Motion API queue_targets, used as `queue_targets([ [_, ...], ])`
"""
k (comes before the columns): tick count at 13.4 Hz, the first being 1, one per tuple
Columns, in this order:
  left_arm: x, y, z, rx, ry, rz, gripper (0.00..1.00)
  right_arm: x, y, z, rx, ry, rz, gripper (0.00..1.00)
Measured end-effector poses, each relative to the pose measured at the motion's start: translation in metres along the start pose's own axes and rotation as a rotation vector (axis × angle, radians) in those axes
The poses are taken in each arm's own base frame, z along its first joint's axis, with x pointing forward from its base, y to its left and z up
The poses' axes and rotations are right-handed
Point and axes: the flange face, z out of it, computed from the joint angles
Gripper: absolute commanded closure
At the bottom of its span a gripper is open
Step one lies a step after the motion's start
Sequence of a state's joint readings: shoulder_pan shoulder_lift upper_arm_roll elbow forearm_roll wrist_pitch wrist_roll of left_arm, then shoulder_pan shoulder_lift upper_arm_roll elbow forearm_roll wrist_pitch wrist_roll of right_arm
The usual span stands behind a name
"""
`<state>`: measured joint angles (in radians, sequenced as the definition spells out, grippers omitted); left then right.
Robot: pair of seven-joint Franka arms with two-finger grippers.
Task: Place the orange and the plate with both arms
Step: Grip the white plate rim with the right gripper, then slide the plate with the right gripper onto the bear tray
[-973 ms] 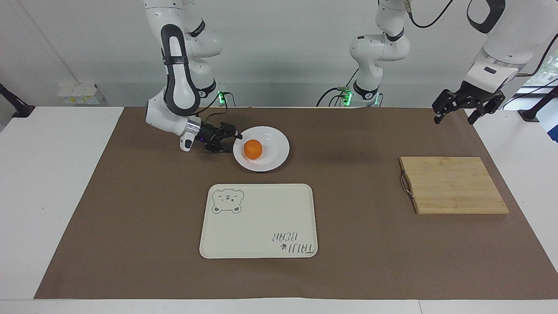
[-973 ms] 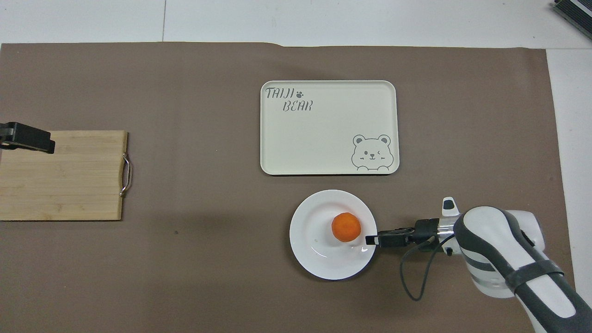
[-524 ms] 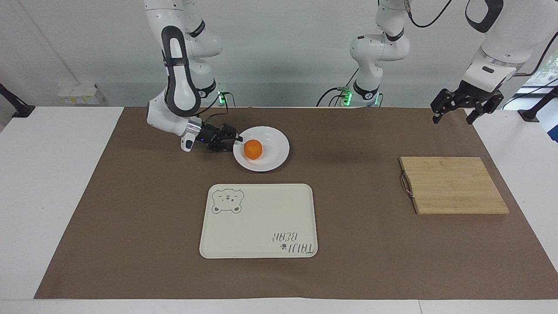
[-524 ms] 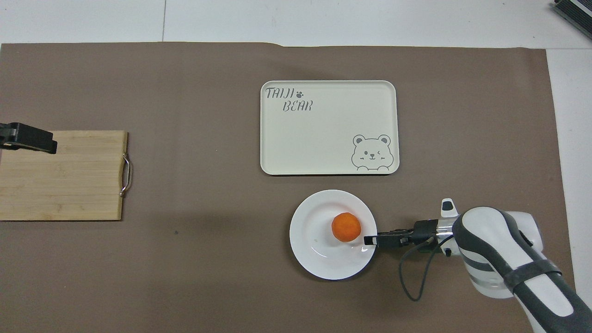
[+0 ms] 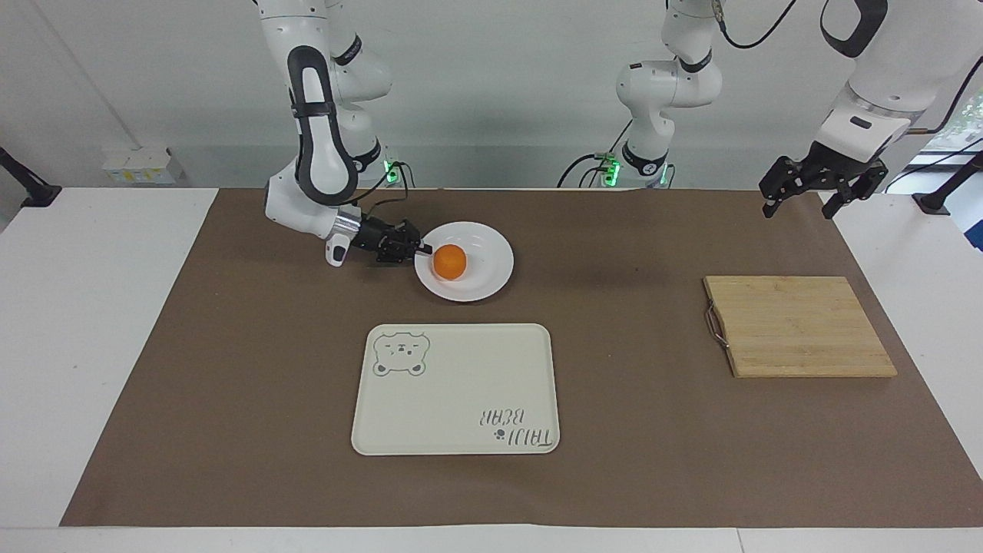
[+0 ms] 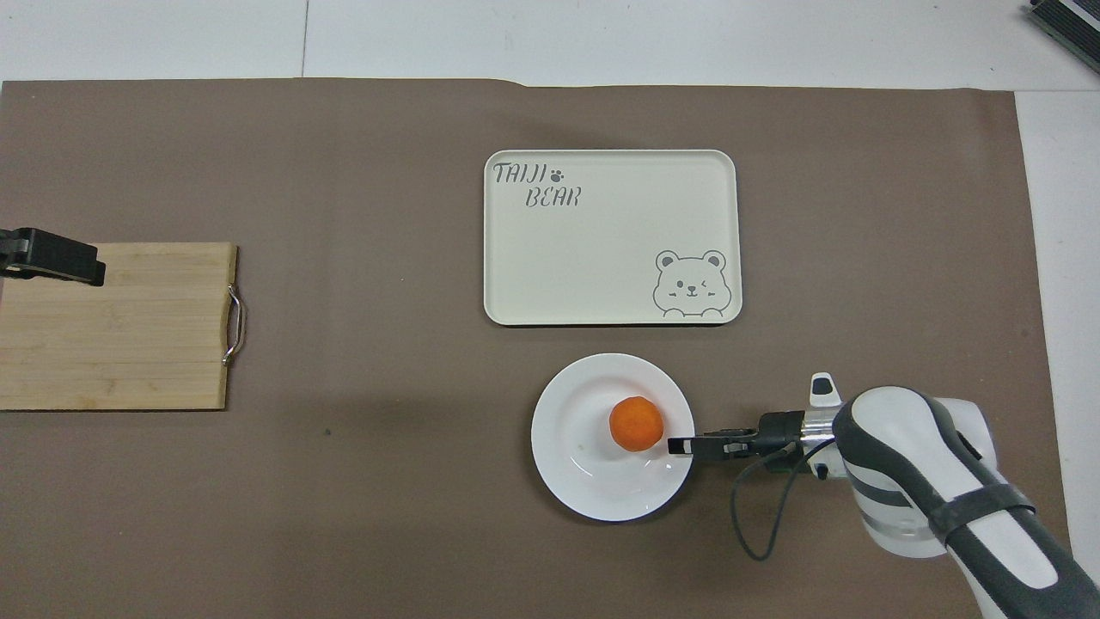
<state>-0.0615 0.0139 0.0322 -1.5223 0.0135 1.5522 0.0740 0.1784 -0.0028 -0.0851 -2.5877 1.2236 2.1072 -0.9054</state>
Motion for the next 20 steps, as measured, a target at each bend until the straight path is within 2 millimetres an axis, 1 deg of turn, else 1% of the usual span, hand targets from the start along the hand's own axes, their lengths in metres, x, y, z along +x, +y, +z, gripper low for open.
queue_targets([
  [6, 0.000, 0.000, 0.000, 0.000, 0.000, 0.000, 0.00, 0.000, -0.001, 0.001, 0.016, 0.015, 0.030, 1.00],
  [9, 0.000, 0.000, 0.000, 0.000, 0.000, 0.000, 0.00, 0.001, -0.005, 0.004, 0.055, 0.042, 0.055, 1.00],
  [15, 0.000, 0.000, 0.000, 0.000, 0.000, 0.000, 0.00, 0.002, -0.015, 0.008, 0.149, 0.041, 0.079, 1.00],
  [17, 0.000, 0.000, 0.000, 0.000, 0.000, 0.000, 0.00, 0.006, -0.018, 0.005, 0.169, 0.050, 0.085, 1.00],
  [20, 0.000, 0.000, 0.000, 0.000, 0.000, 0.000, 0.00, 0.021, -0.026, -0.005, 0.174, 0.076, 0.080, 1.00],
])
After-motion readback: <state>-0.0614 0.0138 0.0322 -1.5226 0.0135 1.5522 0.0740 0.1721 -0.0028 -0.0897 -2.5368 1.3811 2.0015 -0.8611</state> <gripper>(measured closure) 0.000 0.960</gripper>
